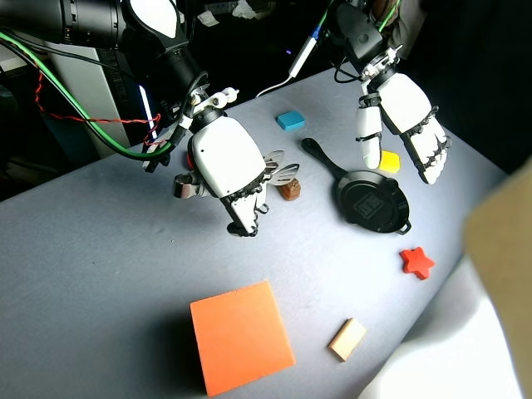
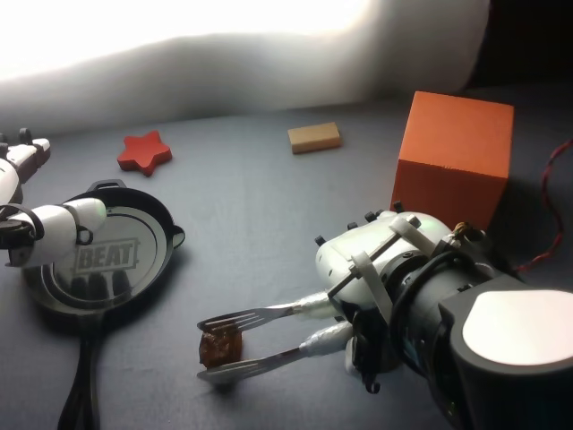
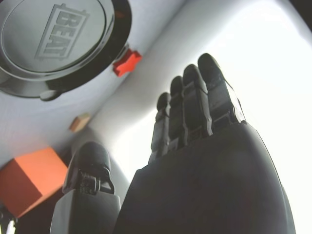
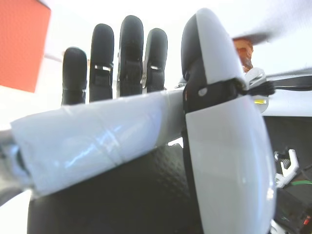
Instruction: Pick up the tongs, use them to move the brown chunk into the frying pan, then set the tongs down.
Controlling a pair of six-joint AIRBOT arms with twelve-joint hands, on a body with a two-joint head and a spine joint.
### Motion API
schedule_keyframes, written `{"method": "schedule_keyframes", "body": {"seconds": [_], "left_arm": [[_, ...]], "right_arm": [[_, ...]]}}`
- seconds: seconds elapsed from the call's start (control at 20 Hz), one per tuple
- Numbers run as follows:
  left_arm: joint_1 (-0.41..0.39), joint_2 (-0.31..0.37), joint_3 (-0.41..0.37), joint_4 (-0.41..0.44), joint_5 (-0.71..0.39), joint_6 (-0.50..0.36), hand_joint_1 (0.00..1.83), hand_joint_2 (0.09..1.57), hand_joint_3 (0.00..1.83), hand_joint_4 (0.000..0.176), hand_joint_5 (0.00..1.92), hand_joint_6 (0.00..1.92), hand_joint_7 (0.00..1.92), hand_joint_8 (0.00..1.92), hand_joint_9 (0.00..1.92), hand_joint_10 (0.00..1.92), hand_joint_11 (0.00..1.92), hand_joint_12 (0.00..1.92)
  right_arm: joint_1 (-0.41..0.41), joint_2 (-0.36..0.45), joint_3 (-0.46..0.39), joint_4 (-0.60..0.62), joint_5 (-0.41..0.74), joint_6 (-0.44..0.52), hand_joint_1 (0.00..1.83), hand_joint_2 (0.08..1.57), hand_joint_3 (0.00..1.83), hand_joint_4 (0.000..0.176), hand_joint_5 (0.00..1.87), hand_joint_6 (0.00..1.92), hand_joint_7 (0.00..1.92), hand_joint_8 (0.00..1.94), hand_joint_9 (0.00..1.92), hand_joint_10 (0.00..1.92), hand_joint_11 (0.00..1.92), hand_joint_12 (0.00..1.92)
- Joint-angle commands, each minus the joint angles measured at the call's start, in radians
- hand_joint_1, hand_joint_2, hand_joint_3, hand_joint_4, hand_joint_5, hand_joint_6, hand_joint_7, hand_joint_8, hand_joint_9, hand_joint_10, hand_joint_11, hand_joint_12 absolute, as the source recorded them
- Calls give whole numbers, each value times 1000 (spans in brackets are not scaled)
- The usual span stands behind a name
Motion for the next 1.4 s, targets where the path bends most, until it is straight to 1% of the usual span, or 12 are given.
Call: {"method": "schedule_keyframes", "body": {"seconds": [0.0,0.2,0.3,0.35,0.4,0.5,0.65,0.75,0.8,1.0,1.2,1.35], "left_arm": [[-3,14,4,58,-83,-4,25,1292,1,33,99,1,150,3,140,2,0,467],[3,14,4,58,-86,-4,43,1291,0,31,98,5,146,1,141,2,0,493],[4,14,4,58,-86,-4,4,1290,0,37,99,3,157,3,156,6,0,524],[4,14,3,58,-86,-4,37,1290,0,31,104,4,159,3,154,3,0,516],[4,14,3,58,-86,-4,10,1290,0,36,86,2,152,1,146,1,0,482],[4,14,1,59,-86,-4,0,1291,0,33,89,2,148,1,143,2,0,486],[4,14,0,59,-86,-4,0,1291,0,33,87,2,146,0,149,3,0,473],[4,14,0,59,-86,-4,2,1289,0,41,96,4,156,3,157,4,0,493],[4,14,0,59,-86,-4,0,1290,0,36,101,6,157,3,156,3,0,493],[1,14,-1,59,-86,-4,0,1289,0,37,89,0,150,0,153,1,0,481],[-1,14,-6,60,-86,-4,4,1292,1,32,99,6,149,2,141,1,0,432],[-3,14,-1,60,-86,-4,7,1292,1,37,87,0,152,1,147,2,0,453]], "right_arm": [[3,0,3,-86,-12,6,1114,1141,0,0,738,340,902,0,491,768,75,1656],[8,-10,33,-96,-6,18,1127,1127,0,0,736,352,905,2,484,777,70,1659],[15,-13,44,-96,-4,19,1120,1122,0,0,725,379,907,5,479,793,73,1664],[19,-14,46,-96,-3,20,1133,1116,0,0,724,384,907,5,482,792,78,1660],[20,-15,46,-96,0,20,1144,1117,0,0,711,383,896,1,469,788,61,1656],[14,-20,48,-96,5,20,1134,1121,0,0,688,405,887,1,457,801,38,1673],[8,-25,50,-97,8,21,1119,1140,0,0,620,498,855,0,405,833,0,1687],[8,-28,57,-97,9,25,1091,1147,0,0,572,544,827,0,375,837,0,1666],[7,-32,63,-97,11,26,1085,1148,0,0,563,553,822,0,370,838,0,1663],[-2,-46,84,-107,16,32,1107,1137,0,0,558,553,818,1,366,832,0,1662],[-16,-51,92,-119,17,33,1126,1126,0,0,564,571,829,9,381,836,0,1679],[-24,-53,93,-122,17,37,1128,1127,0,0,566,586,835,11,383,836,0,1673]]}}
